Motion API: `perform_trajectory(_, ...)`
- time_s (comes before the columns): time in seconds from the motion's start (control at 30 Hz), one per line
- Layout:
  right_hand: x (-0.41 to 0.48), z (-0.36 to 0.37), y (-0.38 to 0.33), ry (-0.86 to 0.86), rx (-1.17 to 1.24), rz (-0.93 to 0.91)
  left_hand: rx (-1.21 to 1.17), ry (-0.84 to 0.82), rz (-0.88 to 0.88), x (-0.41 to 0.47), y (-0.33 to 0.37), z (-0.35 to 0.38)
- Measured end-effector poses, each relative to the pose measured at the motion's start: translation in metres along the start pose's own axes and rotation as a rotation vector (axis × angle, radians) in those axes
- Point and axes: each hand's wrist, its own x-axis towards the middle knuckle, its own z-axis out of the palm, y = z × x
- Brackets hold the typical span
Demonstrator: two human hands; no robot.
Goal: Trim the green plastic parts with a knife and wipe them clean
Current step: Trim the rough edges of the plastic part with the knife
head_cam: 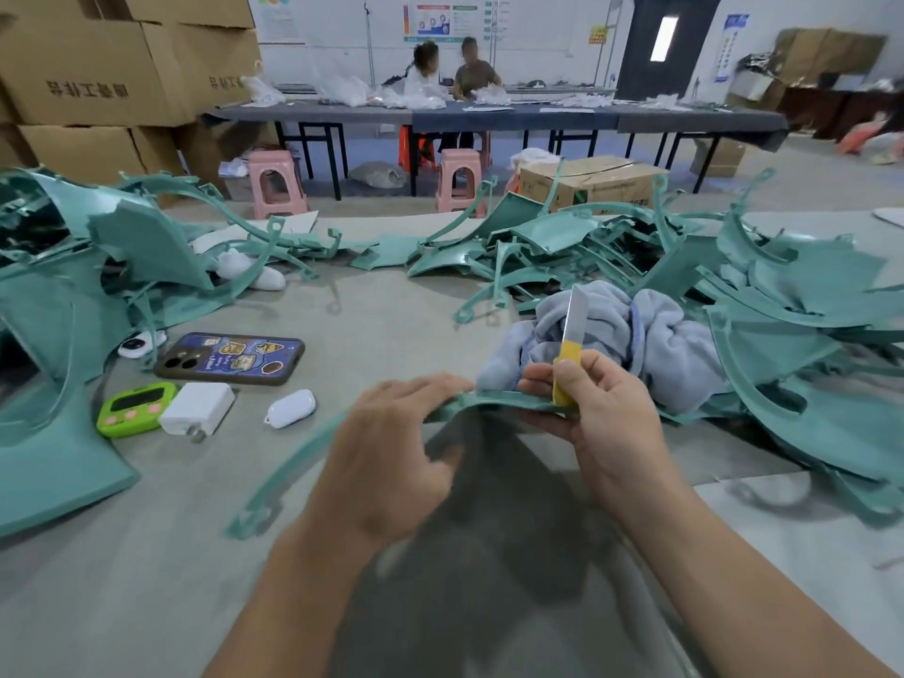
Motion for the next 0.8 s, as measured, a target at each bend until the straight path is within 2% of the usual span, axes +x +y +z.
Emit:
perform_trajectory(0.07,-0.001,-0.001,0.000,0.042,-0.076,-0.067,-0.020,0.147,-0.067,-0.003,0.003,0.013)
perform_trajectory(0.17,-0.006,-0.008,-0.007,0.177,-0.302,-0.418,0.071,0.391,-0.125,-0.003,-0.002,0.021)
perform_trajectory(0.23,-0.008,-0.014,-0.011,0.160,-0.472,-0.561,0.146,0.499,-0.195,-0.001,-0.005,0.020)
perform_trajectory(0.33,-0.013,-0.011,-0.009,-0.005,-0.533,-0.517,0.144,0.502,-0.260,0.000,-0.008,0.022)
perform_trajectory(0.43,-0.018,-0.004,0.001,-0.086,-0.697,-0.505,-0.040,0.446,-0.319,0.004,-0.013,0.026)
perform_trajectory(0.7,-0.013,-0.006,0.003,-0.061,-0.627,-0.455,-0.056,0.378,-0.233,0.001,-0.008,0.024)
perform_trajectory(0.8,-0.003,-0.012,0.001,0.075,-0.681,-0.372,-0.036,0.364,-0.193,0.000,-0.011,0.024)
